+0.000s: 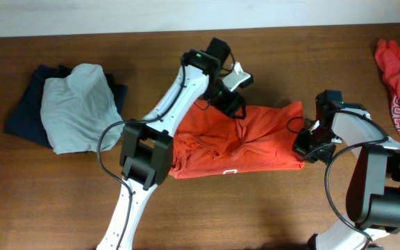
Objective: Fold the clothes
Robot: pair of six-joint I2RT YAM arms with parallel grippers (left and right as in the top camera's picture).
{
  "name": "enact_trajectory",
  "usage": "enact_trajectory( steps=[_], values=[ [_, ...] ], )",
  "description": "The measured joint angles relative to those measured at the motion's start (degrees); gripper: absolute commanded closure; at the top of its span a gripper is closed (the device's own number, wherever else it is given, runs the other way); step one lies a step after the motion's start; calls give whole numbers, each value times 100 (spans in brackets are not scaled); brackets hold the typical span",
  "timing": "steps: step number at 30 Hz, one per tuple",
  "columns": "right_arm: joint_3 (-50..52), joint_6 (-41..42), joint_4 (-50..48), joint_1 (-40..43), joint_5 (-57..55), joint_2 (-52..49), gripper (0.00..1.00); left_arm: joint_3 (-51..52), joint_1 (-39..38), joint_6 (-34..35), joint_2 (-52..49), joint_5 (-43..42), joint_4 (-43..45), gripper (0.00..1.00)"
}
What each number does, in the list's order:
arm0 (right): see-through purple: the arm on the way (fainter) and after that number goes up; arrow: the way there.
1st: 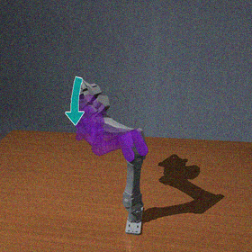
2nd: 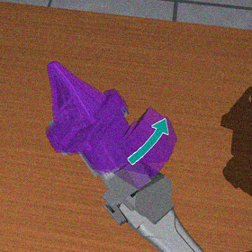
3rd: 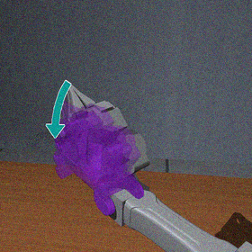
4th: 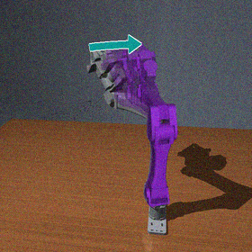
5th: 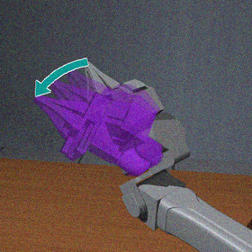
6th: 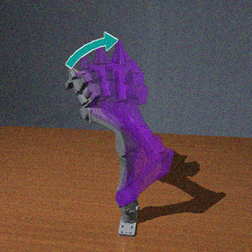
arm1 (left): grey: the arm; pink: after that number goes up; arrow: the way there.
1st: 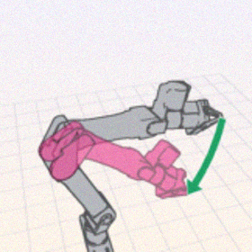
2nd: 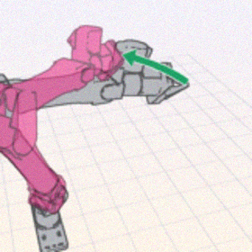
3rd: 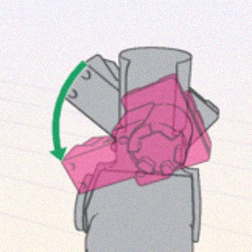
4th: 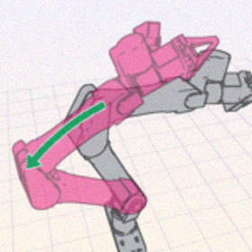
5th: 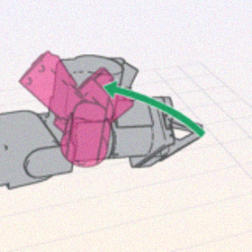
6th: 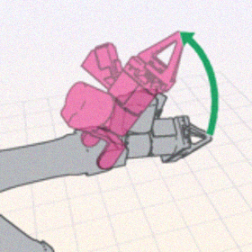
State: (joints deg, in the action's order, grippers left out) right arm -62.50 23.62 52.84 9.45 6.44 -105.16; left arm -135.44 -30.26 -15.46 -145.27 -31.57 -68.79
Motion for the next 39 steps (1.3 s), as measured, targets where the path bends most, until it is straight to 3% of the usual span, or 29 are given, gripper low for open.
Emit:
enact_trajectory(
  steps=[7,9,12,20,28,34,39],
  values=[
    [0,0,0,0,0,0,96,0,-236,125,-264,999,404,58],
    [0,-2,2,0,0,0,96,0,-273,197,-385,1156,557,69],
    [0,0,0,0,-4,0,96,0,-284,286,-476,1281,728,99],
    [0,160,175,0,-758,0,96,-199,-195,590,-487,1456,566,100],
    [2,227,190,0,-981,0,96,-461,402,763,-487,1469,398,98],
    [11,-887,-721,0,778,26,96,-463,409,782,-487,1403,389,97],
    [7,-1003,-1506,0,1832,87,96,-463,275,782,-487,1364,369,97]
  ],
)
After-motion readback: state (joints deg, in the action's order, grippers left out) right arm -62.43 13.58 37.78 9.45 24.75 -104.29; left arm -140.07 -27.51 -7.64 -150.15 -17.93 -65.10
